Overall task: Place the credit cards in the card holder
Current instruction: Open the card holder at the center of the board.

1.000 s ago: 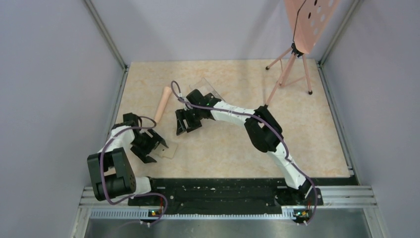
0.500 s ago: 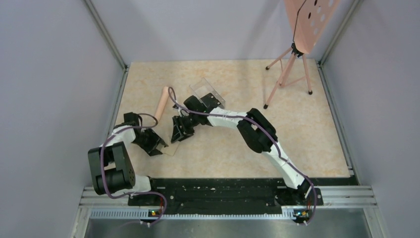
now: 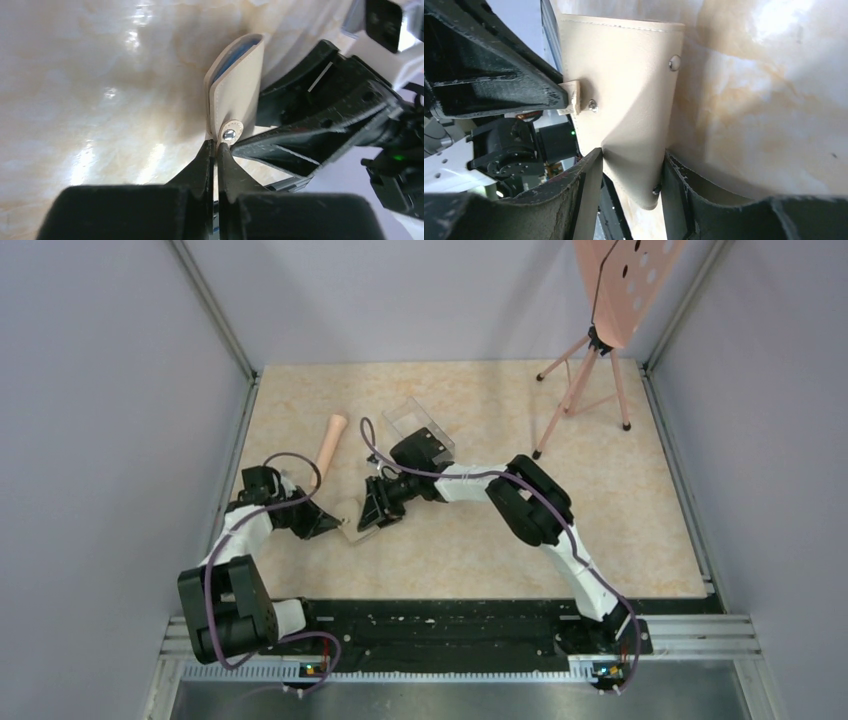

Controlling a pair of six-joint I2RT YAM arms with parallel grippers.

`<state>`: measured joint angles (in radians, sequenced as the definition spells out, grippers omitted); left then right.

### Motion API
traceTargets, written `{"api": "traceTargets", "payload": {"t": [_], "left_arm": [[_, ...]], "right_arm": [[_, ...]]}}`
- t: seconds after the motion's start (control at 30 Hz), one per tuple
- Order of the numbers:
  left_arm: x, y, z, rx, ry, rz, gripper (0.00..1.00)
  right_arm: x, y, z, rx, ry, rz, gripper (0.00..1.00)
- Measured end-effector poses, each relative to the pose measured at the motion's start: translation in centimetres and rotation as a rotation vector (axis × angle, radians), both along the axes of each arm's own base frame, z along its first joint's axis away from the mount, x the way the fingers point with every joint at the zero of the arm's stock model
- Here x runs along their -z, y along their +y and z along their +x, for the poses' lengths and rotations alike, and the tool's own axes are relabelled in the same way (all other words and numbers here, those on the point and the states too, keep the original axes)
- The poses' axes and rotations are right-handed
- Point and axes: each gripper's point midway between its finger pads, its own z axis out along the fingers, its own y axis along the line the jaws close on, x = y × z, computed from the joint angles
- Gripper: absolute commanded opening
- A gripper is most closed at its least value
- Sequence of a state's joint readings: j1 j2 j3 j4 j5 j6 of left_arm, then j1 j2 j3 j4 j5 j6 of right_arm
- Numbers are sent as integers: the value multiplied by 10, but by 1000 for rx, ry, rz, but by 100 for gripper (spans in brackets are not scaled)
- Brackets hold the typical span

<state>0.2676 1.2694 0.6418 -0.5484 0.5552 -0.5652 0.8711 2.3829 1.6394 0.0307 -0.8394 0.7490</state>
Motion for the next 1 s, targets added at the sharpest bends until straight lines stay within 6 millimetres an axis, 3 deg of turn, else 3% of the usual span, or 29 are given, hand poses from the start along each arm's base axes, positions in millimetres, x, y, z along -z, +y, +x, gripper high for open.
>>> {"api": "traceTargets", "payload": {"t": [0.17,0.23,0.33,0.4,0.47,0.63,0.73,0.83,1.0], "left_arm": [[-17,-8,4,45,-104,-28,0],[-23,-9,6,59,-142,-28,13],[-32,-8,9,77,-193,-14,45],[-42,-9,13,97,-228,-14,58],[-54,-10,17,113,-257,-16,64],[-87,-9,33,144,-343,-4,69],[-102,-13,40,168,-381,2,70],[-115,-27,46,221,-409,-1,70],[-126,-59,52,301,-432,-37,70]], "right_arm": [[-7,-7,4,41,16,1,14],[-15,-8,7,53,11,9,0],[-34,-12,15,81,-3,25,0],[-50,-17,22,109,-23,39,0],[-71,-22,30,139,-55,59,0],[-127,-39,54,214,-154,110,0],[-144,-49,62,243,-202,97,0],[-146,-55,63,254,-232,59,0],[-132,-66,60,263,-230,-26,0]]}}
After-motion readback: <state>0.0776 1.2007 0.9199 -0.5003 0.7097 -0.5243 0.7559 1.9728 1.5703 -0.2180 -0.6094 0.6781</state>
